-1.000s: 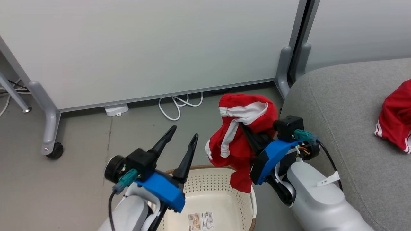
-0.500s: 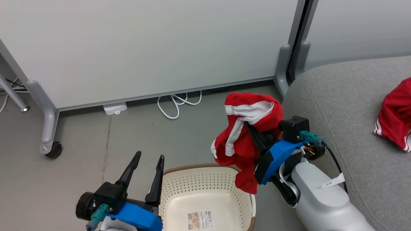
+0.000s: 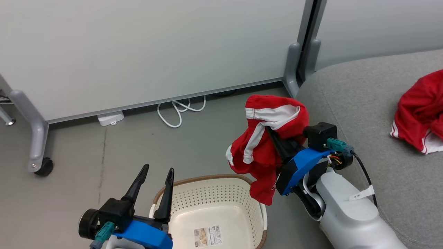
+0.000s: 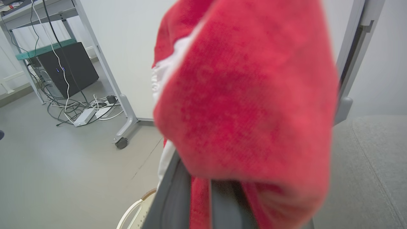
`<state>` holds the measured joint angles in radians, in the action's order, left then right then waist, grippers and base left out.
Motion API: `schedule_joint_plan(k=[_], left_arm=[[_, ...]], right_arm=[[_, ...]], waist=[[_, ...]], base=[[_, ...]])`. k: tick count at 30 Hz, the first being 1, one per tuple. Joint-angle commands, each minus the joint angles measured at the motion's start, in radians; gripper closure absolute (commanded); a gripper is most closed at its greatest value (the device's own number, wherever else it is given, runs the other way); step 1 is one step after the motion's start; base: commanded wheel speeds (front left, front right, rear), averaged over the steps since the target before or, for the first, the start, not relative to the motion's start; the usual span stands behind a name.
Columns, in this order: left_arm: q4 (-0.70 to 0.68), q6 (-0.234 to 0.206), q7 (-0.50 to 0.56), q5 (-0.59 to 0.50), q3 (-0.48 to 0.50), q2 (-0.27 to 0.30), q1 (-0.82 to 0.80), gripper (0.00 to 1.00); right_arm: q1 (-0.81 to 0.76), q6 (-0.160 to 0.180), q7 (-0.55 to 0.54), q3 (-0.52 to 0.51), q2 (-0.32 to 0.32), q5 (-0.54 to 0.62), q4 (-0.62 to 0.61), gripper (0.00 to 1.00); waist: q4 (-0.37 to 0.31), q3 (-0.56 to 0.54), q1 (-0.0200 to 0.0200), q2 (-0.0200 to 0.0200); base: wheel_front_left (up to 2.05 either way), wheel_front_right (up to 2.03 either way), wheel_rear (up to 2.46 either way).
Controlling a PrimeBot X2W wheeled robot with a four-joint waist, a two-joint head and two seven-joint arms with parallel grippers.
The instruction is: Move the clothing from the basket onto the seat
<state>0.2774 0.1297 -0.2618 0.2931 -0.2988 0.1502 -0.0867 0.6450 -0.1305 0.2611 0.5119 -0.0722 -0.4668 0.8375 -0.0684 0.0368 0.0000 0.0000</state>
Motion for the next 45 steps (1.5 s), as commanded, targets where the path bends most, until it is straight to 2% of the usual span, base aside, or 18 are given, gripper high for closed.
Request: schedule_joint_plan(k=[1,3,8,9,13,14,23,30,45], left_arm=[[-0.007,0.001,-0.005,-0.002,0.007,0.003,0.005,0.0],[-0.008,0.001,-0.005,-0.001,0.009,0.004,0.005,0.0],[-0.011,0.001,-0.005,-0.004,0.015,0.004,-0.005,0.0],[-0.011,0.001,-0.005,-0.004,0.015,0.004,-0.005,0.0],[-0.015,0.001,-0.005,-0.006,0.016,0.009,-0.017,0.0],[-0.015,0.001,-0.005,-0.006,0.016,0.009,-0.017,0.0],[-0.018,0.001,-0.005,-0.012,0.02,0.014,-0.025,0.0],[-0.018,0.001,-0.005,-0.014,0.013,0.026,-0.03,0.0],[0.0,0.001,-0.005,0.005,-0.043,0.044,-0.072,0.0]], right_arm=[[-0.01,0.0,0.006,-0.007,-0.005,0.011,-0.009,1.0],[-0.009,0.0,0.006,-0.01,-0.006,0.012,-0.012,1.0],[-0.004,0.0,0.006,-0.019,-0.011,0.029,-0.023,1.0],[-0.004,0.0,0.006,-0.019,-0.011,0.029,-0.023,1.0],[-0.004,0.0,0.006,-0.031,-0.013,0.035,-0.032,1.0],[-0.004,0.0,0.006,-0.031,-0.013,0.035,-0.032,1.0],[-0.016,0.0,0.006,-0.056,-0.01,0.04,-0.045,1.0],[-0.036,0.0,0.006,-0.083,-0.007,0.042,-0.055,1.0],[-0.067,0.0,0.006,-0.148,-0.009,0.055,-0.078,1.0]], waist=[[-0.031,0.007,0.0,0.0],[-0.044,0.009,0.0,0.0],[-0.141,0.027,0.0,0.0],[-0.141,0.027,0.0,0.0],[-0.231,0.045,0.0,0.0],[-0.231,0.045,0.0,0.0],[-0.387,0.07,0.0,0.0],[-0.474,0.079,0.0,0.0],[-0.483,0.101,0.0,0.0]], base=[[0.0,0.0,0.0],[0.0,0.0,0.0],[0.0,0.0,0.0],[0.0,0.0,0.0],[0.0,0.0,0.0],[0.0,0.0,0.0],[0.0,0.0,0.0],[0.0,0.0,0.0],[0.0,0.0,0.0]])
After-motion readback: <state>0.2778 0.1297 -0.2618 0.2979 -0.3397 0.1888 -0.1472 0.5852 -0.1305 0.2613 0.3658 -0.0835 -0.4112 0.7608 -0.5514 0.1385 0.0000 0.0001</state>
